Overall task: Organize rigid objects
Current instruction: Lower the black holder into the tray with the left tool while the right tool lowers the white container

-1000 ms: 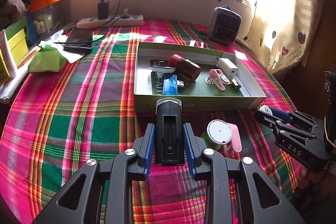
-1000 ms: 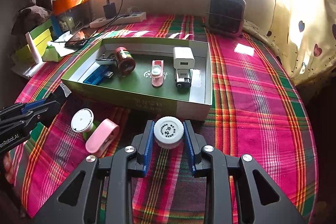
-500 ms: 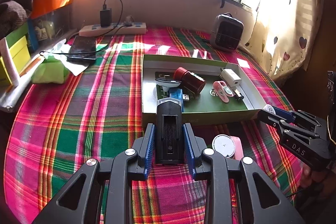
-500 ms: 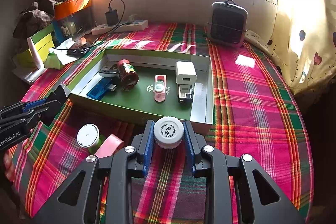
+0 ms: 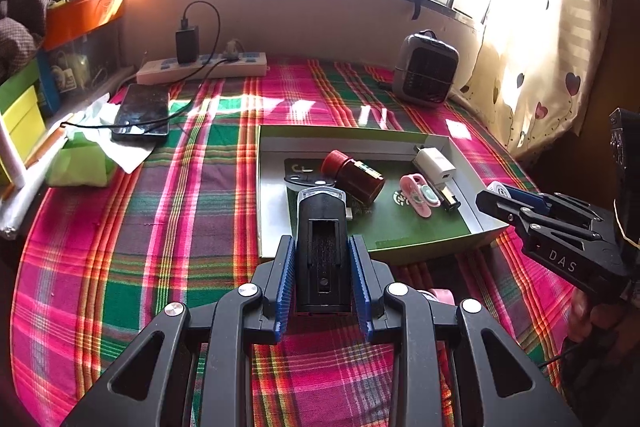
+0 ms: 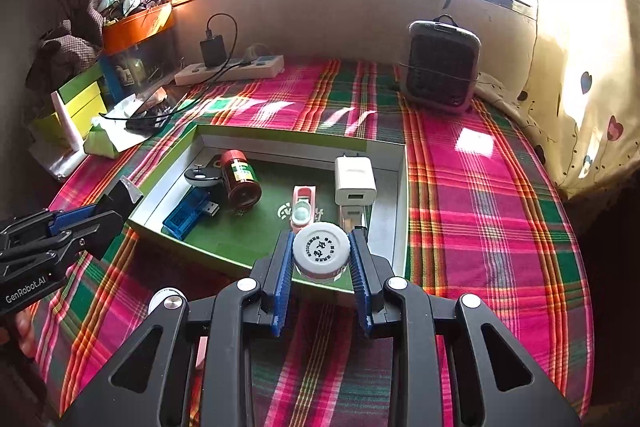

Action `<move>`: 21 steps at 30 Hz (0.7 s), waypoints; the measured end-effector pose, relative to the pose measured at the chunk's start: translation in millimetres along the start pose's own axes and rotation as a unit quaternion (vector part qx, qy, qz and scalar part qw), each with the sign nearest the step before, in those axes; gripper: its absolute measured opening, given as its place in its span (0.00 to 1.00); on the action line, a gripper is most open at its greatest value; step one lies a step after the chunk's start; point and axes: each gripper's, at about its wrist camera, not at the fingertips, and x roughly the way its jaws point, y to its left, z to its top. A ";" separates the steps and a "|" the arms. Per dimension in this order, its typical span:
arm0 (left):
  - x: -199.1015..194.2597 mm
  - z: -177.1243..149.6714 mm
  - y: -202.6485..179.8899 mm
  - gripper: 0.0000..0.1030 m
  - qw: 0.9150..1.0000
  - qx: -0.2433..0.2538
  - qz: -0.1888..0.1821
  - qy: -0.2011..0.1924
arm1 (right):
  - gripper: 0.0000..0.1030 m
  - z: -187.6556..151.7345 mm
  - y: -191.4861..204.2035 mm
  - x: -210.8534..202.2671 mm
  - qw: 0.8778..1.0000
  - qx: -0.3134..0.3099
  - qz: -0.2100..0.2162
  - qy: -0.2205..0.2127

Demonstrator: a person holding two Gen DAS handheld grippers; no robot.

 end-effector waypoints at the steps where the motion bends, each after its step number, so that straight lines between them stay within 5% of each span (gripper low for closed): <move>1: 1.1 1.5 -0.5 0.25 1.000 0.001 -0.002 0.000 | 0.28 1.6 -0.6 1.3 1.000 0.000 0.002 0.000; 21: 40.2 29.5 -18.0 0.25 0.998 0.031 -0.050 0.030 | 0.28 18.4 -6.9 34.0 1.000 0.004 0.012 0.024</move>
